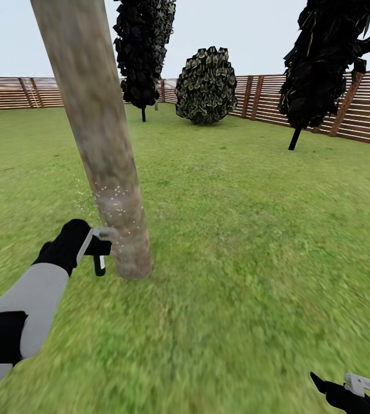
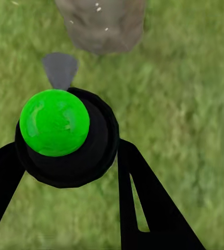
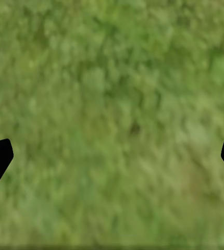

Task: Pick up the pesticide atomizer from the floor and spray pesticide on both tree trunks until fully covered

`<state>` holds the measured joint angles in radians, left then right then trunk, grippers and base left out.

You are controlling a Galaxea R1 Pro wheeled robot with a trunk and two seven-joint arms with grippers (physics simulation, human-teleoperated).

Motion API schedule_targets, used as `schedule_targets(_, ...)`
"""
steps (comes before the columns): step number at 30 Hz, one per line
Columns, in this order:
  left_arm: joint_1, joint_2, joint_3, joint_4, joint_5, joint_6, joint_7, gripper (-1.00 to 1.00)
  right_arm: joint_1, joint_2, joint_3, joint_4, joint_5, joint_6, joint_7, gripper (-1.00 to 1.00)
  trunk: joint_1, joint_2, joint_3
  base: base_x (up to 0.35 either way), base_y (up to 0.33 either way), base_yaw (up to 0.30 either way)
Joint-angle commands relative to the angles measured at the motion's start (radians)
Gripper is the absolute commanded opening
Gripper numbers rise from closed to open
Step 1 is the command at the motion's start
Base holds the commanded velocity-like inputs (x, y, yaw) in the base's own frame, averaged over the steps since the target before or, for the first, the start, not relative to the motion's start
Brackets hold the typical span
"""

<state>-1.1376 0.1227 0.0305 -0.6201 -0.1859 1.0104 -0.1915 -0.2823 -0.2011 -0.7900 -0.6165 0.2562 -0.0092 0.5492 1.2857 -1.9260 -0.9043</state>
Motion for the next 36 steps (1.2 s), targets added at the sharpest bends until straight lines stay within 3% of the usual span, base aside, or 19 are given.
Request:
schedule_targets(1, -0.002, 0.004, 0.003, -0.001, 0.002, 0.003, 0.0, -1.0, 0.0, 0.0, 0.0, 0.0, 0.0, 0.0, 0.0, 1.0, 0.0, 0.0, 0.0, 0.0, 0.0, 0.0)
schedule_targets(9, -0.063, 0.01, 0.008, -0.07, 0.002, 0.012, -0.001, -1.0, 0.0, 0.0, 0.0, 0.001, 0.0, 0.0, -0.001, 1.0, 0.0, 0.0, 0.0, 0.0, 0.0, 0.0)
schedule_targets(14, -0.053, 0.008, 0.009, -0.126, 0.002, 0.012, -0.002, -1.0, 0.0, 0.0, 0.0, 0.001, 0.0, 0.0, -0.001, 1.0, 0.0, 0.0, 0.0, 0.0, 0.0, 0.0)
schedule_targets(16, -0.018, 0.008, 0.009, -0.127, 0.003, 0.01, -0.005, -1.0, 0.0, 0.0, 0.0, 0.001, 0.0, 0.0, -0.001, 1.0, 0.0, 0.0, 0.0, 0.0, 0.0, 0.0)
schedule_targets(17, 0.055, 0.001, 0.009, -0.13, 0.004, 0.002, -0.001, -1.0, 0.0, 0.0, 0.0, 0.001, 0.0, 0.0, -0.001, 1.0, 0.0, 0.0, 0.0, 0.0, 0.0, 0.0)
schedule_targets(19, 0.144, -0.017, 0.009, -0.131, 0.005, -0.022, 0.003, -1.0, 0.0, 0.0, 0.0, 0.001, 0.0, 0.0, 0.0, 1.0, 0.0, 0.0, 0.0, 0.0, 0.0, 0.0)
schedule_targets(21, 0.176, -0.023, 0.009, -0.126, 0.006, -0.071, 0.004, -1.0, 0.0, 0.0, 0.0, 0.001, 0.0, 0.0, 0.0, 1.0, 0.0, 0.0, 0.0, 0.0, 0.0, 0.0)
schedule_targets(27, 0.221, -0.042, 0.009, -0.113, 0.05, -0.139, 0.007, -1.0, 0.0, 0.0, 0.0, 0.001, 0.0, 0.0, 0.0, 1.0, 0.0, 0.0, 0.0, 0.0, 0.0, 0.0)
schedule_targets(29, 0.223, -0.044, 0.009, -0.089, 0.053, -0.203, 0.011, -1.0, 0.0, 0.0, 0.001, 0.001, 0.0, 0.0, 0.0, 1.0, 0.0, 0.0, 0.0, 0.0, 0.0, 0.0)
schedule_targets(31, 0.223, -0.044, 0.009, -0.068, 0.055, -0.249, 0.038, -1.0, 0.0, 0.0, 0.001, 0.002, 0.001, 0.001, 0.0, 1.0, 0.0, 0.0, 0.0, 0.0, 0.0, 0.0)
schedule_targets(36, 0.223, -0.054, 0.009, 0.023, 0.055, -0.269, 0.139, -1.0, 0.0, -0.001, 0.0, 0.03, 0.002, -0.001, -0.001, 1.0, 0.0, 0.0, 0.0, 0.0, 0.0, 0.0)
